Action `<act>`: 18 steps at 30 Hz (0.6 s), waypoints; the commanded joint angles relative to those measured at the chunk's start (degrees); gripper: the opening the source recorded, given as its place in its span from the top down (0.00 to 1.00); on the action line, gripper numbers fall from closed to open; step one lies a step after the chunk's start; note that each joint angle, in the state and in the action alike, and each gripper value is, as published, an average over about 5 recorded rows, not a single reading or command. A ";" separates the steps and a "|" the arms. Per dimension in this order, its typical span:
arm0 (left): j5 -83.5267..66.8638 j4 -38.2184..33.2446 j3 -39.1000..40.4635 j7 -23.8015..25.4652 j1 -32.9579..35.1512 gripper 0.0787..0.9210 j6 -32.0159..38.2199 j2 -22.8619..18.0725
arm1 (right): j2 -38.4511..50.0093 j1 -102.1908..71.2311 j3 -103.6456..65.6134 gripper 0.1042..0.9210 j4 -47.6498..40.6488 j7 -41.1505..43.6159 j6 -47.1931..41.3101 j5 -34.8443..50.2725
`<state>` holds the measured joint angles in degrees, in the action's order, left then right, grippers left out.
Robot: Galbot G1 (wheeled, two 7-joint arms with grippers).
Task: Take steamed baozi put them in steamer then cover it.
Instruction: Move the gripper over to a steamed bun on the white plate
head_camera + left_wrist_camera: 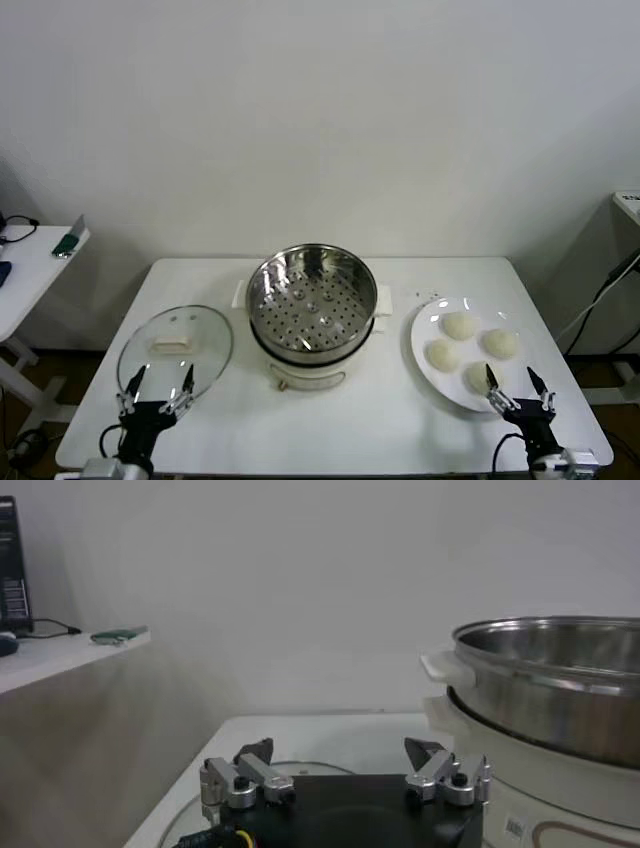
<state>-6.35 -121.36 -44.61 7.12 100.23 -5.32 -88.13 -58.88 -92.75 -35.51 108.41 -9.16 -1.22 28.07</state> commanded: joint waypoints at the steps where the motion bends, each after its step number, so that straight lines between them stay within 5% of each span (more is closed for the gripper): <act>1: 0.04 -0.08 0.03 0.01 0.03 0.12 -0.02 0.16 | 2.92 4.54 0.34 0.12 1.84 -4.26 -9.99 -1.36; 4: 0.03 -0.22 0.14 0.01 0.10 0.12 0.01 0.35 | 8.02 12.90 2.46 0.12 1.76 -5.01 -16.56 -2.31; 10: -0.02 -0.48 0.42 -0.10 0.12 0.12 0.16 0.50 | 23.11 37.00 17.60 0.12 -6.62 8.51 -21.82 -5.07; 18: 0.00 -0.46 0.18 -0.17 0.23 0.12 0.47 0.65 | 39.06 64.33 45.48 0.12 -17.87 48.28 -18.25 -20.52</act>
<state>-6.34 -121.82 -44.40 6.95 100.43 -4.87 -87.55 -31.73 -46.82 -4.82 95.60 19.75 -15.61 14.34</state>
